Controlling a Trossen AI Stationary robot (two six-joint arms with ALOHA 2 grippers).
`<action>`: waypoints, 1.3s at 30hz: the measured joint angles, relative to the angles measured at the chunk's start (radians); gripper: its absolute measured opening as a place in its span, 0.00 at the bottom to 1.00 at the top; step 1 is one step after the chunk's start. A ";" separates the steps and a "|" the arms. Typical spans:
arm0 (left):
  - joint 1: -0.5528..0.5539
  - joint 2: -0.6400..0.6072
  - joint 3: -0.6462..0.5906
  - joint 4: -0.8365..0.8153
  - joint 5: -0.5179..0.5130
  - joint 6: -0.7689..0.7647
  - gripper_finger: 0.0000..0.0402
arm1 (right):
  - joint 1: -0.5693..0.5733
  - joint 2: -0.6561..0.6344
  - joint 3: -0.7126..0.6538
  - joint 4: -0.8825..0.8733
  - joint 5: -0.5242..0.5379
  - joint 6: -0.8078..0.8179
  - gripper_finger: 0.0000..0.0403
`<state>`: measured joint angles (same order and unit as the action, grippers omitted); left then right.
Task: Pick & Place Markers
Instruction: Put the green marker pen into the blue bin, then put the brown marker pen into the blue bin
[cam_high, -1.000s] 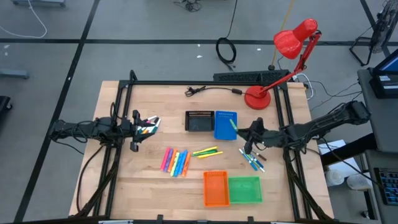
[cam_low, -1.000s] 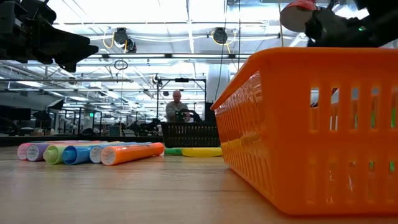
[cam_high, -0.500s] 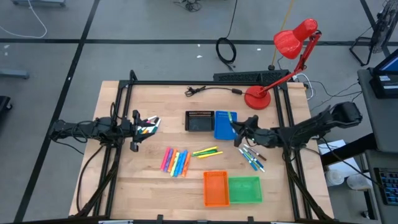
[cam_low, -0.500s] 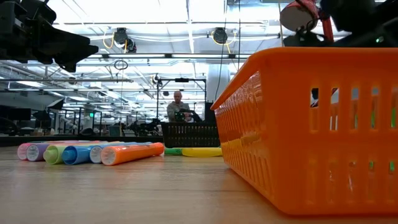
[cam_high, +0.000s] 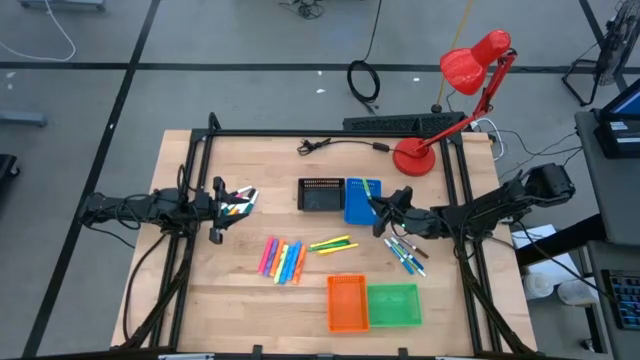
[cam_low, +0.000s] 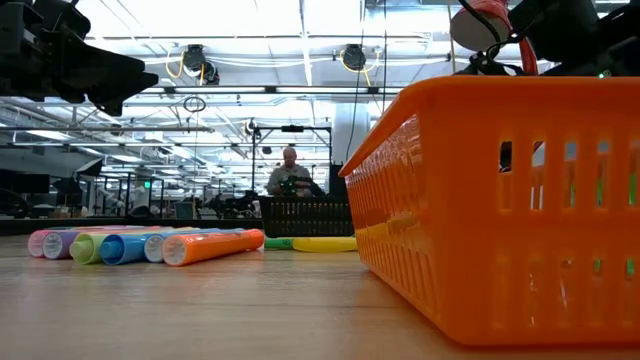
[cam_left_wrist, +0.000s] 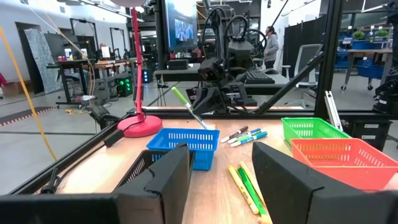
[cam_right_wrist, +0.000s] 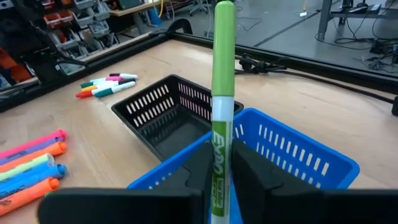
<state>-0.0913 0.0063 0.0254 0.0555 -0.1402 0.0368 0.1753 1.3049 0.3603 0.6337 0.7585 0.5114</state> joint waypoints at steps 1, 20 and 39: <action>0.000 0.000 0.000 0.000 0.000 0.000 0.45 | 0.000 0.000 0.000 -0.001 0.000 0.000 0.15; 0.000 0.000 0.000 0.000 0.000 0.000 0.45 | 0.060 -0.065 0.011 0.052 -0.136 -0.296 0.26; 0.000 0.000 0.000 0.000 0.000 0.000 0.45 | 0.373 -0.103 0.412 -1.334 -0.105 0.336 0.41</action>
<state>-0.0913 0.0063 0.0254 0.0555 -0.1402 0.0368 0.5484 1.2015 0.7722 -0.7000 0.6538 0.8477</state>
